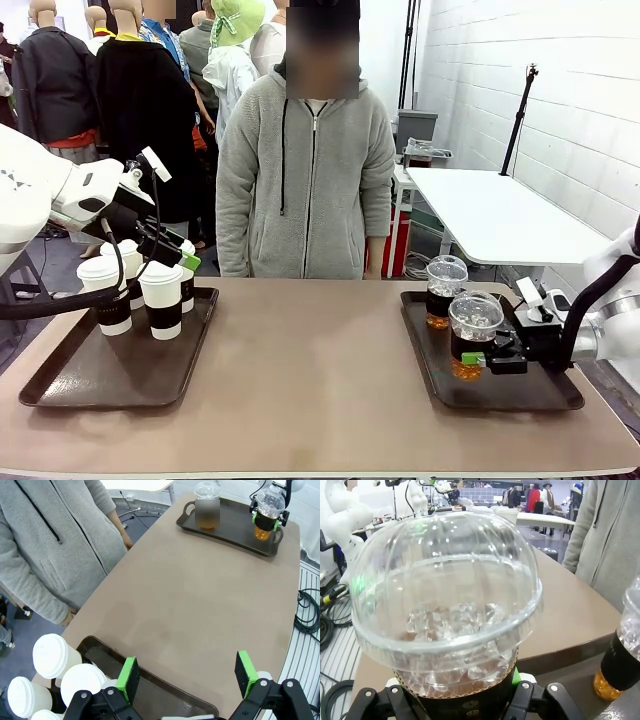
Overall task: Distribute the coffee onto the tray.
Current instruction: Pick up another iced Americano from the middle of the table and place it on the right Handle tray.
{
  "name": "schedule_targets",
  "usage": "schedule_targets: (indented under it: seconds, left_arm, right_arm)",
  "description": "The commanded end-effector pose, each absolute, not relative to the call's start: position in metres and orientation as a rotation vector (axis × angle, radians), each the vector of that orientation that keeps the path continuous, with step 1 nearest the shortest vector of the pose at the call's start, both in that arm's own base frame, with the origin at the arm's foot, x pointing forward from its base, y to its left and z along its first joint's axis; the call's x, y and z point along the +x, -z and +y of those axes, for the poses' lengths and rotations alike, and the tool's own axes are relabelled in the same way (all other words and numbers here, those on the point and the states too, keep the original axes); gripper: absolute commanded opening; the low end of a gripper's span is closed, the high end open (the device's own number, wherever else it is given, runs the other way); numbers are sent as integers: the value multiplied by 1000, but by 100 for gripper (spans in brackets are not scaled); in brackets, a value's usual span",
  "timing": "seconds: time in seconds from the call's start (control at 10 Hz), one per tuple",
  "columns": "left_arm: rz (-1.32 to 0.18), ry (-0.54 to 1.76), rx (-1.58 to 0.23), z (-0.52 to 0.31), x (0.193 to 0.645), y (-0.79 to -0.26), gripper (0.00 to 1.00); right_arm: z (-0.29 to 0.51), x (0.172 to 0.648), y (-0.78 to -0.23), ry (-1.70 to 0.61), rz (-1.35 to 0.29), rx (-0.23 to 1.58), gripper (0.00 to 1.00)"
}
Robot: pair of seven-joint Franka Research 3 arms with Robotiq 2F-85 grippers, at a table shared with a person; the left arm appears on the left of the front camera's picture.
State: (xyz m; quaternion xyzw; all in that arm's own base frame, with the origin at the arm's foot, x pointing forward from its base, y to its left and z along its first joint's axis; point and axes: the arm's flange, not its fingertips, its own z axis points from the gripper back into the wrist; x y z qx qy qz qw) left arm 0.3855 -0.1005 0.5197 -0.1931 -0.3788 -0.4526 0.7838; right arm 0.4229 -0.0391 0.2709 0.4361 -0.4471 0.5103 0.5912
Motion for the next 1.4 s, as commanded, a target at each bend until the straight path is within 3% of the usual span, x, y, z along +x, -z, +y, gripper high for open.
schedule_targets:
  seconds: [0.0, 1.3]
  left_arm:
    - [-833, 996, -431, -98, 389, -517, 100]
    - [-833, 996, -431, -98, 389, -517, 100]
  right_arm:
    - [-42, 432, -267, -1165, -1106, 1037, 76]
    - [-39, 455, -238, -1063, -1079, 1022, 76]
